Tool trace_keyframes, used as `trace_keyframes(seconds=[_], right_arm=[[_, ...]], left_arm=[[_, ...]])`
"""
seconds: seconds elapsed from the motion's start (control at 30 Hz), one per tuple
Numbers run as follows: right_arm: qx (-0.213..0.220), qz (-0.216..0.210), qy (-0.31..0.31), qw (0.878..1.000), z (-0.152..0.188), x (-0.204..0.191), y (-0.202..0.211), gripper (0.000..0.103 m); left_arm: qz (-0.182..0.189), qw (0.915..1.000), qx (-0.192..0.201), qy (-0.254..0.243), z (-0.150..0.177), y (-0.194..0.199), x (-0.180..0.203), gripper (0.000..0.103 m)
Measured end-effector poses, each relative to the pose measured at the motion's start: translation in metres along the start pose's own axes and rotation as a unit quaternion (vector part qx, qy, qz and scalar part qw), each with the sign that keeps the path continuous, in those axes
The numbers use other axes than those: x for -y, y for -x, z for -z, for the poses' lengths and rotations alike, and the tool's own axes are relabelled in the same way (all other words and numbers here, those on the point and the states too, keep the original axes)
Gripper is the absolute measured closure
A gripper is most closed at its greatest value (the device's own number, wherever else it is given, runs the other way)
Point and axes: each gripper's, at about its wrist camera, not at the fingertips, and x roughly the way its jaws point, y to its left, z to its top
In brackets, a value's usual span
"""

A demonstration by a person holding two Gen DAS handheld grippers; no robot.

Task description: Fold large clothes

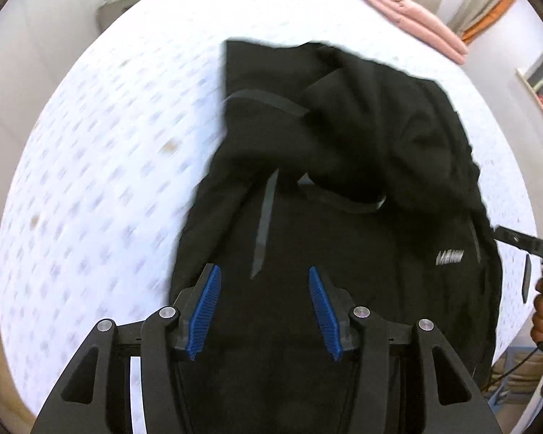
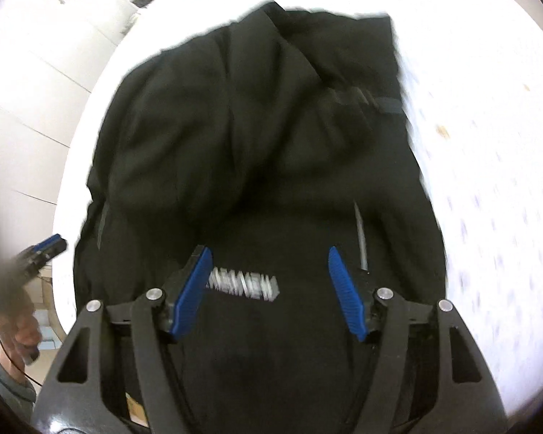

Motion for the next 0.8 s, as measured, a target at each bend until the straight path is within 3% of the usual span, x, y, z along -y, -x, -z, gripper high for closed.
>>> trace_keyframes(seconds=[0.2,0.37,0.47,0.57,0.8], right_arm=[[-0.026,0.05,-0.042,0.998,0.061,0.022,0.022,0.038],[-0.031,0.083,-0.054,0.995,0.086,0.027,0.04,0.037],[-0.033,0.105,-0.055,0.992,0.1,0.036,0.038,0.037],[-0.024,0.107,-0.065,0.992,0.114,0.04,0.029,0.036],[-0.018,0.105,-0.127,0.986,0.152,0.077,0.028,0.035]], left_arm=[[-0.005,0.9989,-0.038,0.026,0.054,0.023,-0.064,0.05],[0.051,0.9934,-0.085,0.058,0.093,0.018,-0.099,0.05],[0.065,0.9904,-0.11,0.052,0.112,0.005,-0.102,0.05],[0.039,0.9909,-0.122,0.042,0.128,-0.007,-0.104,0.05],[0.105,0.9788,-0.166,0.056,0.157,-0.028,-0.105,0.05]])
